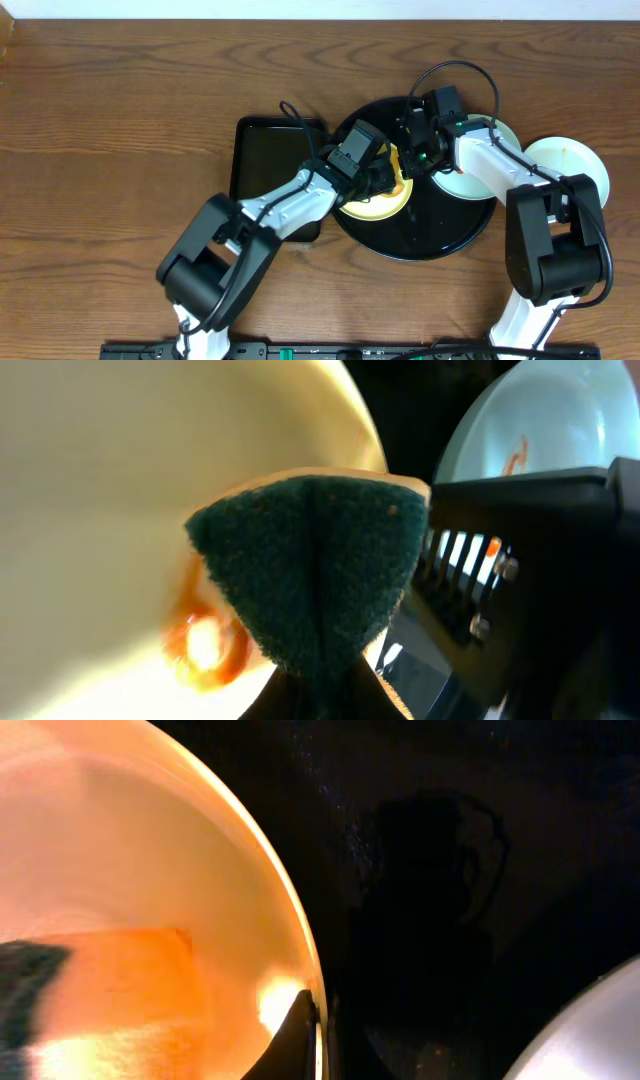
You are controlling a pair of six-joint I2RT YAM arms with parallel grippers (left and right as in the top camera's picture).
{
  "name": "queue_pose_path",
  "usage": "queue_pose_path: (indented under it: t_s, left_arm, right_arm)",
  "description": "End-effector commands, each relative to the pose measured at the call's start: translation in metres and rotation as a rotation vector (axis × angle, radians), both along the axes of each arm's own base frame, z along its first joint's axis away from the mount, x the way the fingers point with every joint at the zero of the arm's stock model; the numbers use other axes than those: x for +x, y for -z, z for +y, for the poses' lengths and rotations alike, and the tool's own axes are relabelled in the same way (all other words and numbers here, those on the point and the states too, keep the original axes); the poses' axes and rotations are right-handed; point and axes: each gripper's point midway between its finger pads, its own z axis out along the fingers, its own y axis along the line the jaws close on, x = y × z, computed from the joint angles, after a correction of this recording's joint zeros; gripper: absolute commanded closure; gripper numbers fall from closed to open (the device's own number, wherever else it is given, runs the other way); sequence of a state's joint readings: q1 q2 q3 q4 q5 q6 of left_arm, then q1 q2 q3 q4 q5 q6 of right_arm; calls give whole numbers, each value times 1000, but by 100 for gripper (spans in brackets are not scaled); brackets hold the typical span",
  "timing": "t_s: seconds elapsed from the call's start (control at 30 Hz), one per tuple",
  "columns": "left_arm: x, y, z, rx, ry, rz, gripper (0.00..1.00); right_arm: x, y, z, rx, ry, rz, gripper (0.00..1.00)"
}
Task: Clean dirty plates on tray and stack at the side
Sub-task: 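Scrub the yellow plate with the sponge in the left gripper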
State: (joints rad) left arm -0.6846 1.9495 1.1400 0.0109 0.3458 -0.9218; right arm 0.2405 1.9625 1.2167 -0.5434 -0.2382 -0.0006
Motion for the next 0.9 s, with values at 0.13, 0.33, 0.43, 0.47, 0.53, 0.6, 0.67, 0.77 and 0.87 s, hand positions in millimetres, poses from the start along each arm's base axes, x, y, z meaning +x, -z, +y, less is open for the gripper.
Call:
queue_pose_path:
  t_s: [0.13, 0.33, 0.43, 0.47, 0.53, 0.6, 0.67, 0.77, 0.87]
  left_arm:
    - [-3, 17, -5, -15, 11, 36, 92]
    - [-4, 34, 1, 18, 16, 55, 92]
    - [0, 37, 10, 54, 58, 20, 93]
    - [0, 40, 17, 78, 54, 26, 93]
    - [0, 51, 38, 150, 23, 59, 93]
    - [1, 58, 55, 208, 25, 67, 92]
    - [4, 59, 66, 231, 49, 57, 93]
    - [12, 53, 75, 233, 59, 34, 92]
    - [23, 31, 81, 220, 66, -31, 93]
  right_arm:
    - [-23, 13, 21, 32, -49, 74, 99]
    - [-23, 14, 21, 32, -49, 75, 99]
    - [-23, 14, 21, 32, -49, 75, 99]
    - [-23, 13, 21, 32, -49, 74, 99]
    - [-23, 14, 21, 32, -49, 75, 99]
    - [-23, 14, 20, 32, -49, 76, 99]
    - [-24, 14, 20, 31, -49, 78, 99]
    - [-24, 14, 20, 31, -49, 79, 99]
    - [-24, 14, 20, 31, -49, 80, 99]
